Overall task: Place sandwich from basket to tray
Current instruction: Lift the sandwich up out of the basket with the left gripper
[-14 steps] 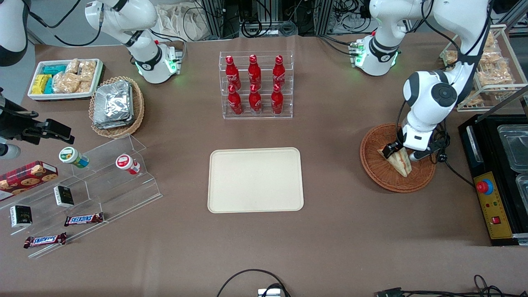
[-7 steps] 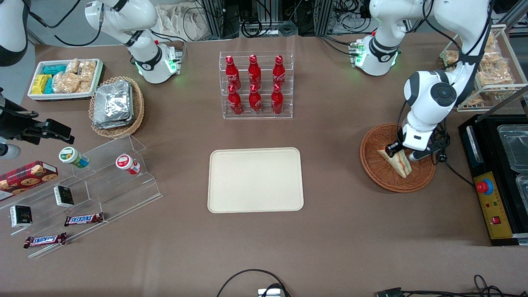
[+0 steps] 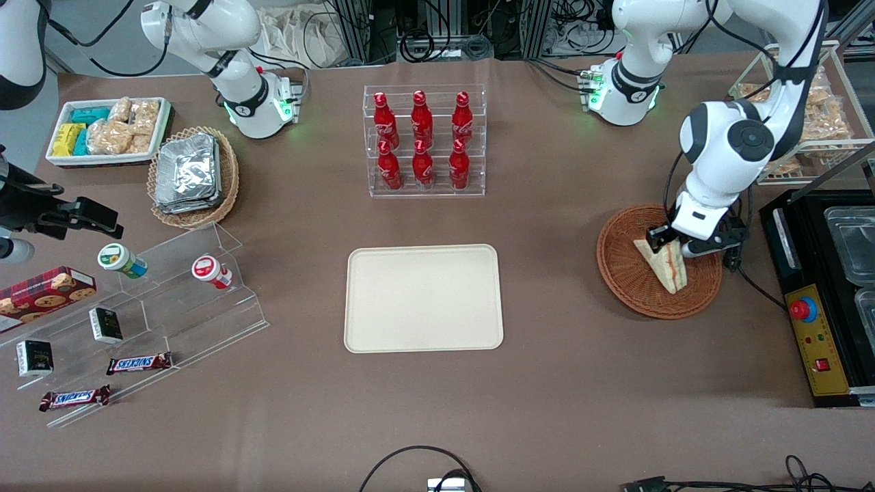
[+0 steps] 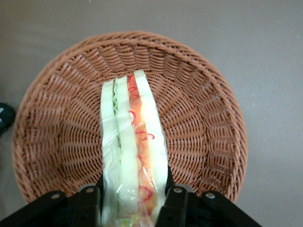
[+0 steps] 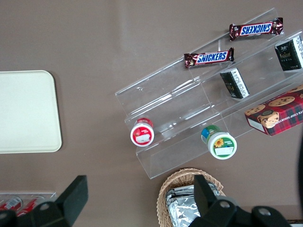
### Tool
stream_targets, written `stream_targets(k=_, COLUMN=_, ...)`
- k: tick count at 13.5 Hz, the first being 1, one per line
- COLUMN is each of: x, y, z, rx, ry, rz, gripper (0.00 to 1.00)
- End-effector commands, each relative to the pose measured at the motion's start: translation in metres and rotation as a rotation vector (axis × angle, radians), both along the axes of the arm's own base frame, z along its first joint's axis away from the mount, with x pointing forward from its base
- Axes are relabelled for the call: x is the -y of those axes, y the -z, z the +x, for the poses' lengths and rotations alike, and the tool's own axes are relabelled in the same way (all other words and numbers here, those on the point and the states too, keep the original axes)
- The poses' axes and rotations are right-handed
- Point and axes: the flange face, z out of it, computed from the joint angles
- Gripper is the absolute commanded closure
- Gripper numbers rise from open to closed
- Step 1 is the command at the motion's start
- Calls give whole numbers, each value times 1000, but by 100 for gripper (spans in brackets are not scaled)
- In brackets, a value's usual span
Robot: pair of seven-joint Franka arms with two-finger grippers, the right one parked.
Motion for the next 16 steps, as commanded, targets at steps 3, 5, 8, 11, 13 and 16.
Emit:
stream_targets(k=3, x=0, y=-34, z=-1, rx=11, ry=89, rz=29, gripper=59)
stream_targets(k=5, x=2, y=-49, z=3, rx=19, ry=167, rz=43, gripper=60)
stream_targets(k=8, x=9, y=-71, z=16, rx=-8, ry=286, rz=59, gripper=60)
stream_targets(k=11, x=35, y=-96, z=26, rx=-21, ry=428, rz=69, gripper=60)
stream_targets(k=13, x=66, y=-105, z=27, rx=-2, ry=495, rz=69, gripper=59)
stream_targets(k=16, x=112, y=-117, z=28, rx=22, ry=569, rz=66, gripper=59)
